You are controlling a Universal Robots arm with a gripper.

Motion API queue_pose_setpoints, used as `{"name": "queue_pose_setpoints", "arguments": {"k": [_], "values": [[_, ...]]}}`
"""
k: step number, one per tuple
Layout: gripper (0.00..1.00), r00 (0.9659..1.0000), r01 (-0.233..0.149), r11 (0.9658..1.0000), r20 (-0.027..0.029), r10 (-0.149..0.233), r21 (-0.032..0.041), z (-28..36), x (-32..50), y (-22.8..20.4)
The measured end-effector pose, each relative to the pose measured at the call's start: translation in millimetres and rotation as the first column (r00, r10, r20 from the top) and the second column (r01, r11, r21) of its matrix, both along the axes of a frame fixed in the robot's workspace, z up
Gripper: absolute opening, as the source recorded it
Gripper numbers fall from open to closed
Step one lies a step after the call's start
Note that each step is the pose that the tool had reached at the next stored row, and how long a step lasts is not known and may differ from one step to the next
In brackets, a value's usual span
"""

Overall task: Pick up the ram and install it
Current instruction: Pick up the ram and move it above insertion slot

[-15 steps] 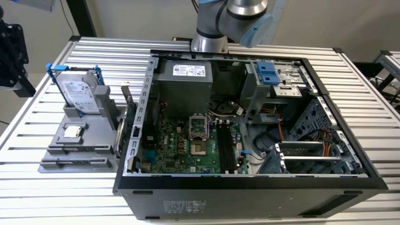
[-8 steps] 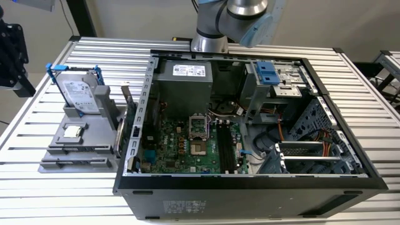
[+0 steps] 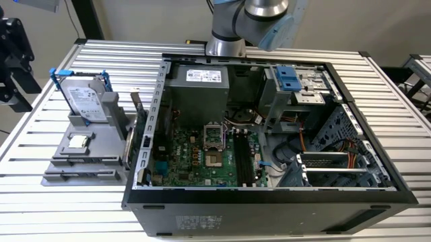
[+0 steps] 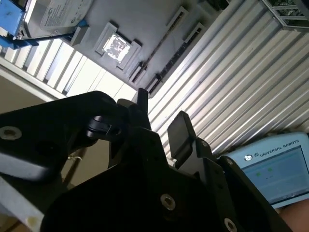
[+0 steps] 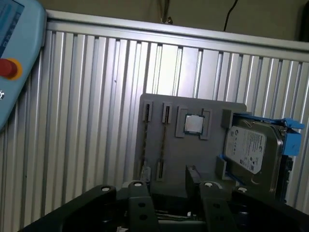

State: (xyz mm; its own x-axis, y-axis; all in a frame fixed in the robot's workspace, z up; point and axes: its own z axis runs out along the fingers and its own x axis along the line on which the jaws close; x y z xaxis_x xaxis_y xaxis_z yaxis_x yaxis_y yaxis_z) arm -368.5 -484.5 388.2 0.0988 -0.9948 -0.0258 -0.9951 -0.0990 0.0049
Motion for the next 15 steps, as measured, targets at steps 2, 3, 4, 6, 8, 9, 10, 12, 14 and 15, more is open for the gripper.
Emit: {"name": "queue_pose_setpoints", "arguments": {"k": [2,3,4,6,8,9,10,12,14,15], "values": [[1.00,1.0000,0.000,1.0000,-0.0006,0.000,-0.0001,0.1,0.0,0.0],[1.00,1.0000,0.000,1.0000,-0.0008,0.000,-0.0001,0.1,-0.1,0.0],[1.00,1.0000,0.000,1.0000,-0.0007,0.000,0.0000,-0.2,0.0,0.0],[1.00,0.9998,0.020,0.9998,-0.0007,-0.020,0.0000,-1.6,0.0,0.1],[1.00,0.9985,0.054,0.9985,-0.0008,-0.054,0.0000,-4.0,0.0,0.0],[1.00,0.9978,0.066,0.9978,-0.0011,-0.066,-0.0001,-5.4,0.0,0.0],[1.00,0.9976,0.069,0.9976,-0.0014,-0.069,-0.0001,-7.2,0.0,0.0],[1.00,0.9976,0.069,0.9976,-0.0014,-0.069,-0.0001,-10.8,0.0,0.0],[1.00,0.9976,0.069,0.9976,-0.0014,-0.069,-0.0001,-14.1,0.0,0.0],[1.00,0.9976,0.069,0.9976,-0.0014,-0.069,0.0000,-15.7,0.0,0.0]]}}
